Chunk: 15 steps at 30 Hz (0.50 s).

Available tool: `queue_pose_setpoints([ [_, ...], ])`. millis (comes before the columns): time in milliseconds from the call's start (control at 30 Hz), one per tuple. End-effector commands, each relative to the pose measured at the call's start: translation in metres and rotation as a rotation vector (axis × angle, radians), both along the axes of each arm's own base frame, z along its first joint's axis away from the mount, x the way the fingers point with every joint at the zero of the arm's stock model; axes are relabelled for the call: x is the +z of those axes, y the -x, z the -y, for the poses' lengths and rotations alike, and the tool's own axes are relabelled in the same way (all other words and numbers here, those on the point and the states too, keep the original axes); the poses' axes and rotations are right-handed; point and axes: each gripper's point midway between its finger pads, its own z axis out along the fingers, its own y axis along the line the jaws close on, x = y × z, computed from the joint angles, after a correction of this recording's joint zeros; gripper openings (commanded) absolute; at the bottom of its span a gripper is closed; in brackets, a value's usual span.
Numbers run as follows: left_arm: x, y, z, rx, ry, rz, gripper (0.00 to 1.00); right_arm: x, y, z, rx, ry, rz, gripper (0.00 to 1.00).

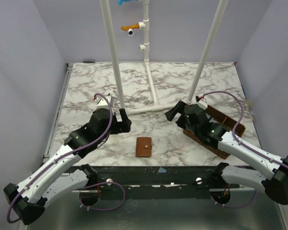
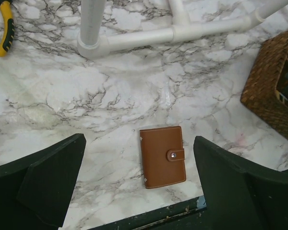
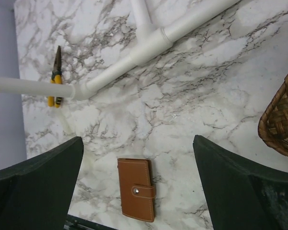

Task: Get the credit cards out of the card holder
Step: Open the card holder at the center of the board.

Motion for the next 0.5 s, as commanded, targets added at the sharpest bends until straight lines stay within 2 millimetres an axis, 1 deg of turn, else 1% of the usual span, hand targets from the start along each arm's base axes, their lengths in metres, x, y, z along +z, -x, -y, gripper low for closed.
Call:
queue_pose_setpoints([
  [0, -0.014, -0.005, -0.004, 0.017, -0.085, -0.047, 0.98, -0.011, 0.0, 0.004, 0.022, 0.105, -0.036, 1.0],
  [100, -0.021, -0.006, -0.003, 0.009, -0.108, -0.062, 0.98, -0.023, 0.002, 0.0, 0.08, 0.155, -0.058, 1.0],
  [200, -0.025, -0.004, 0.004, -0.023, -0.068, -0.052, 0.98, -0.035, 0.003, 0.0, 0.101, 0.202, -0.081, 1.0],
  [267, -0.027, -0.003, 0.004, -0.025, -0.059, -0.058, 0.98, -0.041, 0.003, 0.001, 0.102, 0.222, -0.104, 1.0],
  [467, -0.032, -0.004, 0.003, -0.015, -0.067, -0.081, 0.98, -0.055, 0.009, -0.008, 0.136, 0.22, -0.137, 1.0],
])
